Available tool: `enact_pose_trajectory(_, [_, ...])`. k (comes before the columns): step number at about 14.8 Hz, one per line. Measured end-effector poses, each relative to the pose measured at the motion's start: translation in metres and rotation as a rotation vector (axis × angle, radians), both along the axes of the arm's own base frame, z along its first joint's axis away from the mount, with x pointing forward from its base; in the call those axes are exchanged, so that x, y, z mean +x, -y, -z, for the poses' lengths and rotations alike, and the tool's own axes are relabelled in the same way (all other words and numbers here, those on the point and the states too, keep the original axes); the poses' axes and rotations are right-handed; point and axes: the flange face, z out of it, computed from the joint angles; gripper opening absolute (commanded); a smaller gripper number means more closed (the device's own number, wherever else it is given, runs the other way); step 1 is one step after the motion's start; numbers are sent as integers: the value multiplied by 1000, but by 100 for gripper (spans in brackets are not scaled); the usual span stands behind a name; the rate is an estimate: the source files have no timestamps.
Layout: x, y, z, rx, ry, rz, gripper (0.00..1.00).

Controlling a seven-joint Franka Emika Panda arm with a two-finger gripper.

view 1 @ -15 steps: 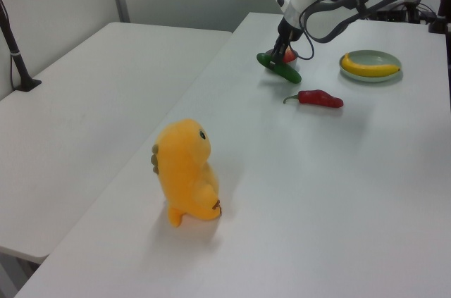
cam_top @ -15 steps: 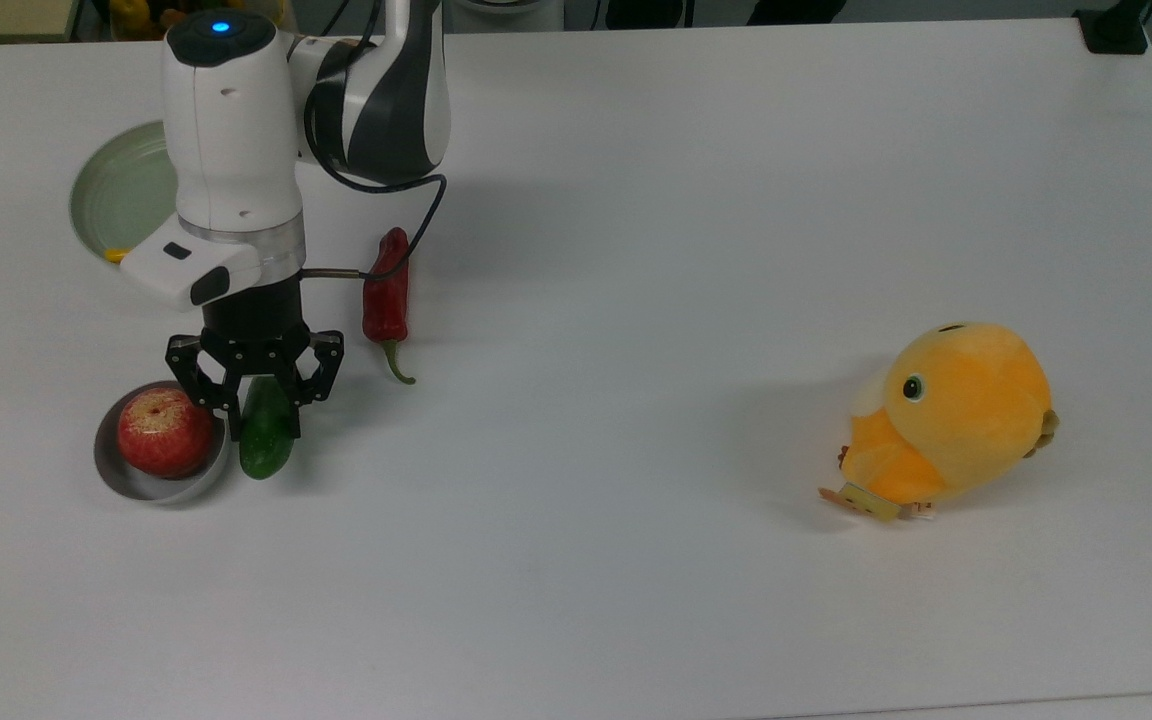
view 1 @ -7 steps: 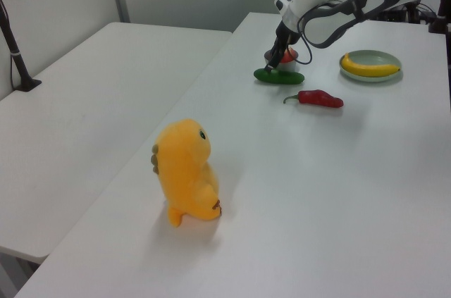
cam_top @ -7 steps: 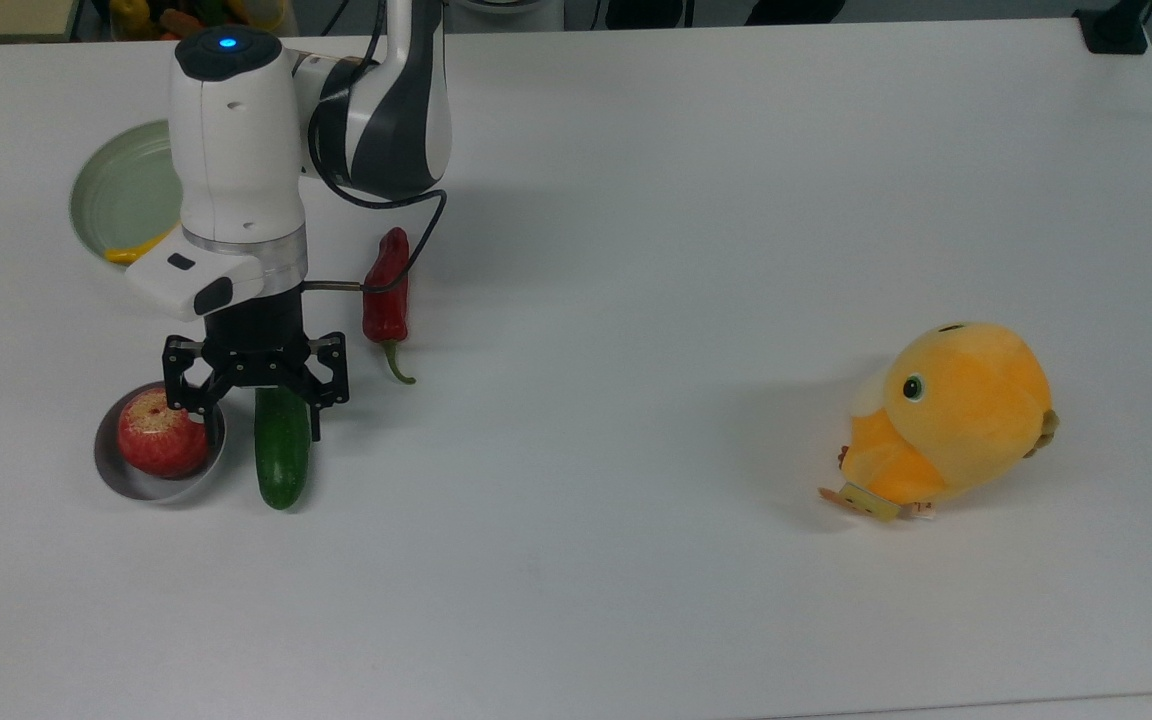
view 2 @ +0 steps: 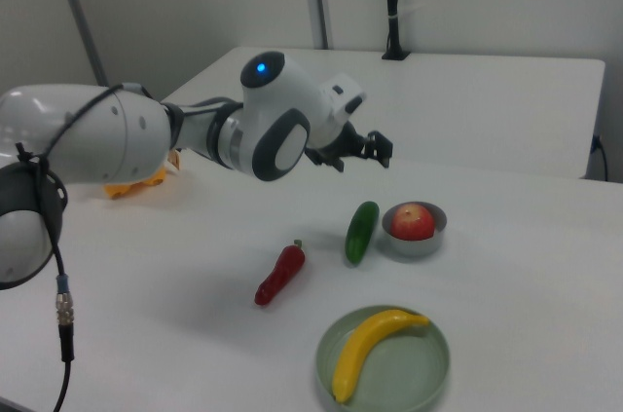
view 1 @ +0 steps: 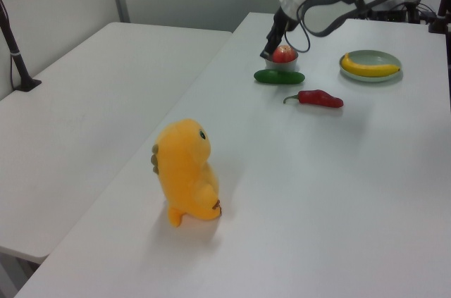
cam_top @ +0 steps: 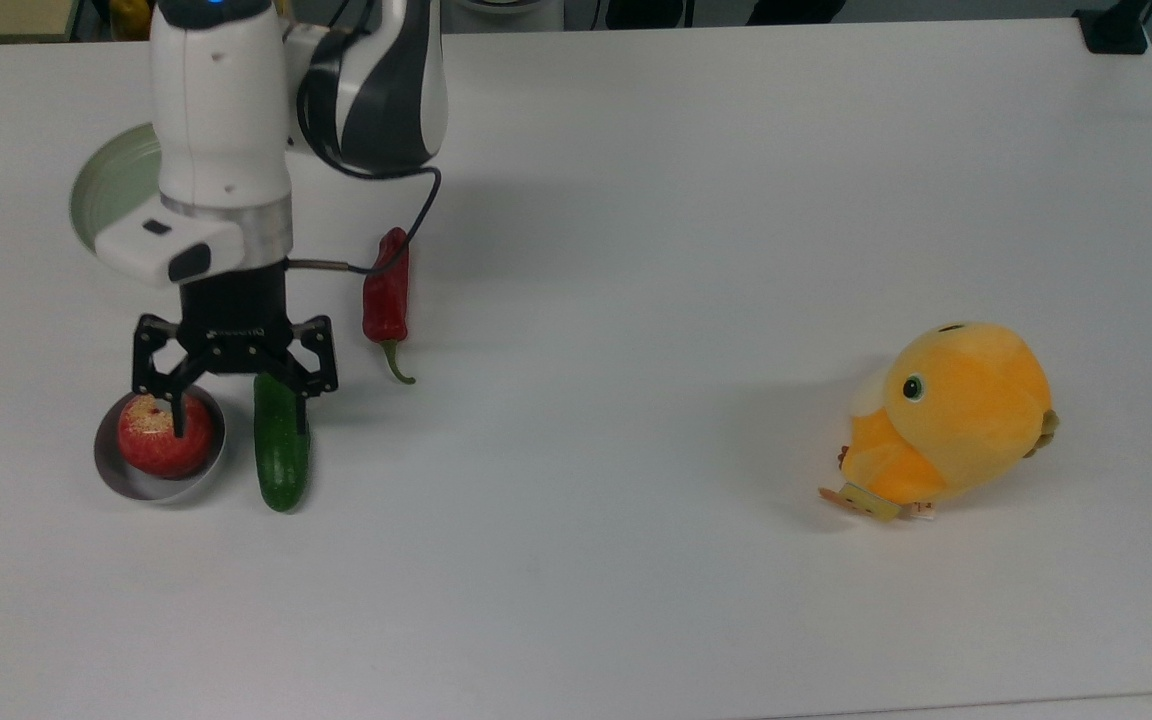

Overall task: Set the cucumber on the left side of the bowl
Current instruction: 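Lower the cucumber beside the bowl and open the gripper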

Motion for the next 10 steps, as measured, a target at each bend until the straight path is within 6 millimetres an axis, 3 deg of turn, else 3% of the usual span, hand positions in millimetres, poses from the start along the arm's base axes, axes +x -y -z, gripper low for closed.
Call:
enact_pose_trajectory(5, [-30, -4, -96, 51, -70, 43, 100])
enact_pose_trajectory(7, [-54, -9, -138, 82, -141, 63, 100])
enact_pose_trajectory(8, [-76, -13, -169, 104, -197, 79, 100])
enact_pose_trajectory(10, [-104, -19, -198, 137, -272, 109, 100])
